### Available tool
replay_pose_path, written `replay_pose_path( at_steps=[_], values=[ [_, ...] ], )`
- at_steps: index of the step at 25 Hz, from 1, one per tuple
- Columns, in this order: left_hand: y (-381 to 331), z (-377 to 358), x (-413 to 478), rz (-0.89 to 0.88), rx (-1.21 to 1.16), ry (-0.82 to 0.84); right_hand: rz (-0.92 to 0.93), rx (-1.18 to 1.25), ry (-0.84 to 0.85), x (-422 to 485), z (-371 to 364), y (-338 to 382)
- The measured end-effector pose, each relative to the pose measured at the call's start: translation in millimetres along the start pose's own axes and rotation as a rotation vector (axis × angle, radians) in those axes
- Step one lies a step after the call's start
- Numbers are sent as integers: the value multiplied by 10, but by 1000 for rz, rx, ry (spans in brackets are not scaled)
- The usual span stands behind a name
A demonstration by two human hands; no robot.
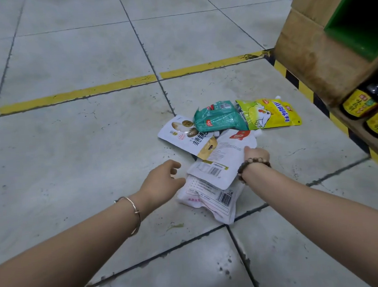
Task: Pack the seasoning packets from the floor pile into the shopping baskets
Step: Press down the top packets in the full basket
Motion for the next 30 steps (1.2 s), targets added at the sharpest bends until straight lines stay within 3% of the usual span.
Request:
replay_pose_path(
  at_steps=[5, 7, 11, 15, 20, 24, 27, 30],
  values=[
    [-32, 38, -3, 123, -368, 34, 274, 218, -143, -73, 563, 176],
    [-107, -4, -18, 151, -475, 92, 321, 330, 29, -165, 450, 240],
    [-263, -172, -93, 145, -696, 251, 245, 431, 396, -470, -19, 220],
    [-175, -118, -134, 181, -990, 133, 220, 448, 493, -605, -298, 189],
    [-52, 43, -110, 121, -917, -16, 183, 440, 549, -563, -389, 109],
    [87, 175, -72, 113, -833, -62, -89, 110, 275, -81, 0, -386],
    [207, 177, -75, 143, -792, -63, -215, -100, 322, -59, -167, -717],
    [256, 80, -104, 175, -779, -1, -239, -57, 397, -82, -467, -791]
  ],
)
Point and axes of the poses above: each hand's wrist, its own x-axis towards the middle knuckle, its own z-axis out of the back of the hand, y = z × x, the point moved 8 cm from there along x, towards the middle knuckle, and after that the axes turned 5 degrees about -x, right-handed, at the moved point
